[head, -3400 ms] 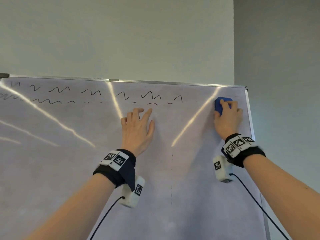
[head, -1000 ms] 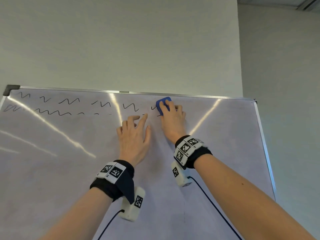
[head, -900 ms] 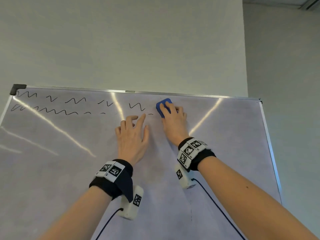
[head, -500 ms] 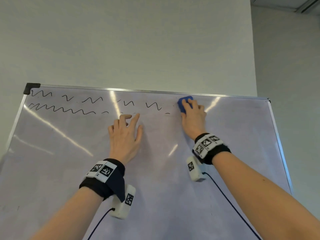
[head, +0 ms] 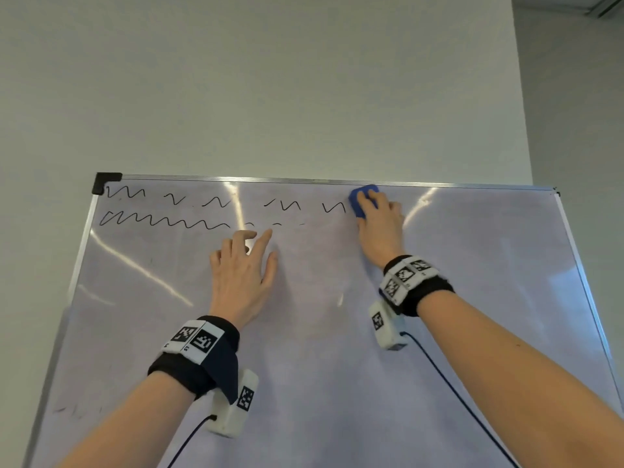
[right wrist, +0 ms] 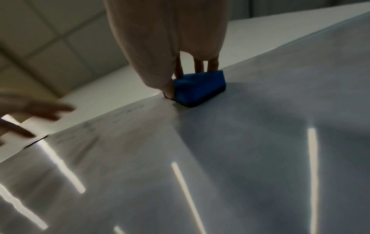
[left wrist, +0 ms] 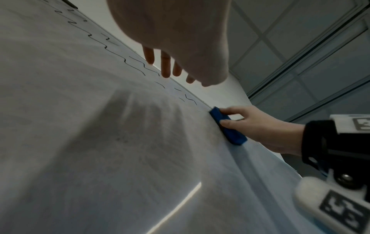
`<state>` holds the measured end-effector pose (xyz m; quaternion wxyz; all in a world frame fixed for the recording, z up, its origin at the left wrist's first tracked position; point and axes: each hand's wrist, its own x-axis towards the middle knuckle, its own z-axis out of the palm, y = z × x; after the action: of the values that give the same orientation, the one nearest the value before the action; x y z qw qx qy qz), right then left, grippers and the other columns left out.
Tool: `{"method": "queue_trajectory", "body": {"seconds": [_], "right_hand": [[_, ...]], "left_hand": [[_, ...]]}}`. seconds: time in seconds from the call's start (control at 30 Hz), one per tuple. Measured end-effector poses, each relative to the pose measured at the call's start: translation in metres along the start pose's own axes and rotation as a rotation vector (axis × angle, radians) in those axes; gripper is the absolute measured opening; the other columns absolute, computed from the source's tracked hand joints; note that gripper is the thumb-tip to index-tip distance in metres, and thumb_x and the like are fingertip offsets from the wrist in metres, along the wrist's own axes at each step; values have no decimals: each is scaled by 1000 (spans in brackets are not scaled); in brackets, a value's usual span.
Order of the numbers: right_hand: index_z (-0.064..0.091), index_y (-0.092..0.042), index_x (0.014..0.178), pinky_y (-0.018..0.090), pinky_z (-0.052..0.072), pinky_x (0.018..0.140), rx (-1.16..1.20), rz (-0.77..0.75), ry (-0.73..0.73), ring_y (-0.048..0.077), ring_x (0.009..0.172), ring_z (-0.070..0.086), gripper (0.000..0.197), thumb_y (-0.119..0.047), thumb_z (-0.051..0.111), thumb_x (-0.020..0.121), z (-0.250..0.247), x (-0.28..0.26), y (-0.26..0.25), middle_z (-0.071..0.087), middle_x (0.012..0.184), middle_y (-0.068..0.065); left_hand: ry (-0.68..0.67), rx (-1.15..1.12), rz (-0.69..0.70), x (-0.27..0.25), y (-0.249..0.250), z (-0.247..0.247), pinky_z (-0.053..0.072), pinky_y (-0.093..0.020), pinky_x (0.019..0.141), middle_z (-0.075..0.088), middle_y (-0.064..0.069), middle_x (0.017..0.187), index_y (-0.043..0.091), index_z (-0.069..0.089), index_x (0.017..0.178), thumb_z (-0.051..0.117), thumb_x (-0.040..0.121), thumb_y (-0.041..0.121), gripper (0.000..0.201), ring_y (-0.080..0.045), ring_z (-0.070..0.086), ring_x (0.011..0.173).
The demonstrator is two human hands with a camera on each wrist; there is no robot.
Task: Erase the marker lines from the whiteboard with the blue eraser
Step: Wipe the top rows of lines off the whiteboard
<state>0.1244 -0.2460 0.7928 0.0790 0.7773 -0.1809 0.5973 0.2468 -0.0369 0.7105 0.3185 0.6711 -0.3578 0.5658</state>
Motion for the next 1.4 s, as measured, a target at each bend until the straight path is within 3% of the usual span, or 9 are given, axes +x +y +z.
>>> {"method": "queue_trajectory", "body": {"seconds": [0.13, 0.23, 0.47, 0.63, 0.8, 0.9, 1.0, 1.23, 1.4], "right_hand": [[42, -15, 139, 47, 33, 94, 17, -220, -72, 38, 119, 37, 53, -6, 55, 88, 25, -26, -52, 38, 146, 8], [49, -14, 135, 50, 37, 91, 44, -362, -90, 40, 115, 43, 52, -7, 62, 85, 12, -30, -28, 46, 141, 9], [42, -14, 137, 43, 34, 93, 21, 70, 22, 38, 117, 38, 46, -13, 50, 92, -3, 3, -1, 37, 145, 9], [48, -15, 134, 46, 36, 94, 78, -240, -34, 38, 118, 42, 50, -6, 57, 86, 30, -30, -67, 42, 144, 7], [57, -11, 127, 51, 41, 93, 111, -532, -123, 41, 115, 49, 46, -6, 65, 81, 19, -52, -28, 51, 138, 10], [57, -9, 126, 45, 40, 97, 196, -361, -66, 41, 115, 49, 44, -5, 65, 83, 3, -34, 14, 45, 135, 20], [54, -12, 129, 41, 42, 99, 268, -192, -2, 36, 115, 46, 45, -7, 62, 86, -2, -32, 19, 38, 129, 19], [42, -12, 140, 46, 39, 100, 182, -425, -65, 31, 111, 53, 62, -11, 65, 83, -4, -59, 48, 54, 126, 12], [26, -17, 147, 26, 32, 99, 318, -331, -114, 21, 117, 51, 70, -20, 63, 88, -18, -68, 65, 51, 138, 0]], "left_hand": [[5, -14, -9, -4, -3, -2, 32, -38, 82, 49, -5, 121, 22, 54, 131, 37, 93, 39, 44, -23, 49, 94], [-23, -29, -22, -7, -5, -1, 31, -38, 83, 48, -4, 122, 23, 52, 132, 39, 94, 39, 43, -22, 48, 93], [0, -22, -22, -11, -23, -8, 35, -40, 80, 51, -6, 119, 21, 55, 129, 33, 93, 40, 46, -24, 50, 92], [30, -12, -38, -14, -13, -1, 35, -41, 79, 51, -8, 118, 20, 56, 128, 35, 93, 39, 46, -27, 51, 94], [1, -1, -44, -17, 6, 9, 33, -40, 80, 50, -6, 120, 22, 55, 129, 40, 94, 38, 41, -26, 51, 95], [16, 4, -23, -15, 15, 11, 33, -39, 79, 50, -5, 119, 23, 55, 129, 42, 94, 38, 40, -25, 51, 94], [2, -12, 46, -10, 36, 16, 36, -39, 78, 51, -5, 119, 21, 54, 129, 39, 93, 37, 42, -24, 52, 92], [70, 21, 312, 15, 98, 41, 35, -38, 73, 58, -1, 123, 14, 49, 134, 58, 77, 8, 59, -27, 53, 93], [-17, 112, 489, 28, 111, 66, 41, -42, 82, 53, -2, 137, 12, 50, 136, 68, 70, 8, 68, -24, 52, 117]]}}
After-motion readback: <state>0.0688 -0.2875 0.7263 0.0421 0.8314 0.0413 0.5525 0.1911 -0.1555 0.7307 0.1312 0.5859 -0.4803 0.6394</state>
